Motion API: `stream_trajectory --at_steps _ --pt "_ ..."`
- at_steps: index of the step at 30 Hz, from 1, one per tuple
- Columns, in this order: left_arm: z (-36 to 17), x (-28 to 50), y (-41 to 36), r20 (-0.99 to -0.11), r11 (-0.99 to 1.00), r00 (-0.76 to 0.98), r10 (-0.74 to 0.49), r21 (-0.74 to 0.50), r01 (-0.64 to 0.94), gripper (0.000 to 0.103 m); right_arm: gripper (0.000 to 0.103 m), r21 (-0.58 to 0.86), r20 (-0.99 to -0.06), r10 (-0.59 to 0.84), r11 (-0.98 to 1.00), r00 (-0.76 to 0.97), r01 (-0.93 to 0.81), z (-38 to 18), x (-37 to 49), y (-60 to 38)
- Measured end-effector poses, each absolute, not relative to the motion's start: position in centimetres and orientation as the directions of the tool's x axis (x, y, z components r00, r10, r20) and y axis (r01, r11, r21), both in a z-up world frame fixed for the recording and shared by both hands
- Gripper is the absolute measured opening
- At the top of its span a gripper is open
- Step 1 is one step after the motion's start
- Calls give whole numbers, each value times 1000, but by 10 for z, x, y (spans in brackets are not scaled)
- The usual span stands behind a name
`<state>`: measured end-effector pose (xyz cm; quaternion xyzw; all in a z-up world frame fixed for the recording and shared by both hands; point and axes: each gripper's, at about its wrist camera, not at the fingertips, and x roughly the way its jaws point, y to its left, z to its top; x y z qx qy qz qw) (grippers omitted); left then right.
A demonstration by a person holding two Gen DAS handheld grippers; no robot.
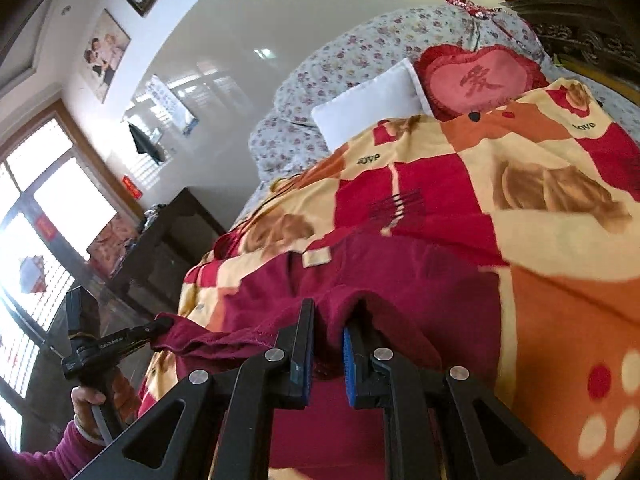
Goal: Fold small clothes
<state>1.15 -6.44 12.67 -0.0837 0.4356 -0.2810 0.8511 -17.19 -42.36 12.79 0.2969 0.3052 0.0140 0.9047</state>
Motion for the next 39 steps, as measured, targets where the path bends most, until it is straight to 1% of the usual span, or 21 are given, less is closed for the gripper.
stream_trajectory --at_steps 5,7,9,11,13,16,17,18,19,20,21,23,24,26,29,32,36,39 --pt "110 49 -79 -706 840 462 -537 -398 369 7 11 529 -592 182 823 785 208 107 -130 -442" --pt "101 62 -83 -715 837 440 -543 -419 353 8 11 549 -610 183 800 771 244 92 -113 -453" --pt "97 70 -85 -707 831 441 -553 -432 351 11 13 560 -623 189 785 759 265 84 -102 -460" --pt "97 75 -89 -716 832 434 -548 -412 371 21 14 561 -640 200 782 742 274 79 -92 -466" --pt "99 75 -92 -730 831 413 -544 -399 388 26 15 572 -647 210 769 733 284 79 -90 -469" --pt "107 73 -91 -715 813 409 -567 -405 420 34 20 608 -615 230 748 754 267 86 -97 -473" --pt "108 73 -91 -715 808 402 -572 -408 425 39 27 619 -605 233 739 761 266 89 -100 -475" --pt "109 74 -91 -717 806 395 -575 -411 427 42 45 616 -600 202 735 774 285 94 -106 -479" --pt "110 74 -91 -718 803 387 -579 -418 425 46 49 617 -589 174 727 789 301 99 -111 -482" --pt "111 74 -91 -717 808 397 -572 -412 420 54 51 628 -575 165 717 802 303 103 -116 -486" --pt "114 71 -89 -711 823 434 -554 -389 414 59 51 643 -558 161 703 814 302 108 -121 -490" --pt "122 66 -85 -682 829 482 -550 -378 411 70 51 651 -539 156 701 828 291 117 -129 -490" --pt "124 65 -84 -672 825 487 -558 -386 412 71 51 641 -536 160 716 829 276 121 -130 -486" --pt "124 64 -85 -668 823 488 -562 -389 414 72 51 575 -568 161 779 807 249 125 -125 -469" --pt "113 66 -98 -708 850 486 -513 -337 406 72 48 461 -612 144 864 778 203 122 -113 -439" --pt "96 71 -110 -741 866 474 -476 -301 399 72 47 448 -618 163 877 769 175 108 -100 -426" --pt "73 87 -121 -773 891 470 -426 -267 368 72 46 426 -650 74 859 756 283 83 -84 -444" --pt "61 99 -124 -785 903 468 -405 -266 336 72 46 451 -669 65 827 741 335 64 -72 -464"
